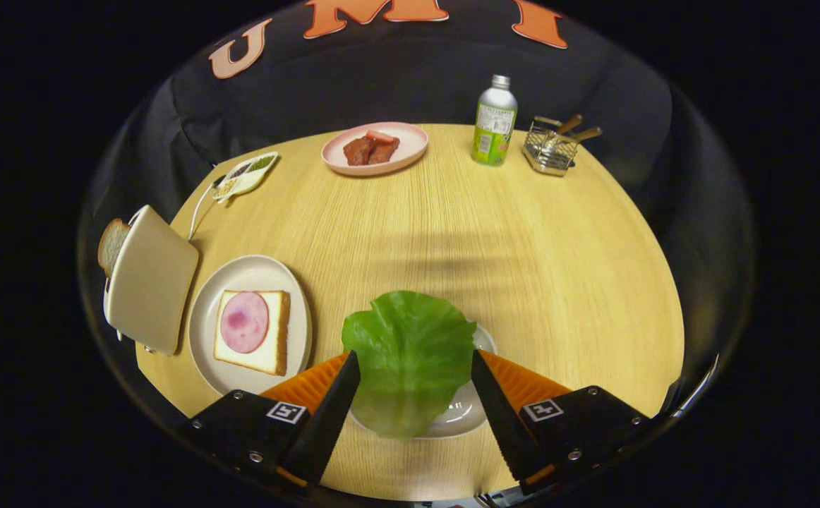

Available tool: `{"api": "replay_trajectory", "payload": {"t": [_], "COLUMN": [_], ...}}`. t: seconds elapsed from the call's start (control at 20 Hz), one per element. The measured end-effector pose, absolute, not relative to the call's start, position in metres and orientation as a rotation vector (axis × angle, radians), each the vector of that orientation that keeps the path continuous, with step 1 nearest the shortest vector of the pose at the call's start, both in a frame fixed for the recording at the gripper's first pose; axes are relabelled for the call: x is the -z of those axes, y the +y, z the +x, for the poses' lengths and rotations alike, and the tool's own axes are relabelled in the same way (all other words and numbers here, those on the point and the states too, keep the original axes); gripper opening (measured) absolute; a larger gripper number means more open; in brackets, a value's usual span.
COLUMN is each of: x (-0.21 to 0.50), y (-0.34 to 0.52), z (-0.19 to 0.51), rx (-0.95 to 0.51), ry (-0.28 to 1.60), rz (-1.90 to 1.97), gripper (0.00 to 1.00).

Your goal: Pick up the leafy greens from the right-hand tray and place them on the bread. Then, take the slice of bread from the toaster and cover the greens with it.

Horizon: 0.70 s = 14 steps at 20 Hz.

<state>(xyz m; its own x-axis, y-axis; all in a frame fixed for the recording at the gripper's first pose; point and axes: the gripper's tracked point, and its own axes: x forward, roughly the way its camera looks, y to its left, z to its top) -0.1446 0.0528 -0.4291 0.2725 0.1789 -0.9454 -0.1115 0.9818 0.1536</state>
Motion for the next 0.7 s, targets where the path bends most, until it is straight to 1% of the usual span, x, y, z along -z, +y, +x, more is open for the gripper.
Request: {"api": "replay_trajectory", "payload": {"t": [0.2,0.3,0.35,0.4,0.6,0.65,0.7], "x": [0.453,0.460,0.459,0.463,0.464,0.463,0.463], "y": [0.052,0.052,0.051,0.050,0.050,0.051,0.051], "z": [-0.155,-0.162,-0.163,-0.159,-0.164,-0.163,-0.163], "rx": [-0.189,-0.165,-0.152,-0.139,-0.079,-0.075,-0.077], "ry": [1.361,1.408,1.412,1.412,1.479,1.484,1.480], "rz": [0.038,0.052,0.049,0.052,0.053,0.051,0.043], "gripper": [0.95,0.90,0.86,0.85,0.60,0.44,0.36]}}
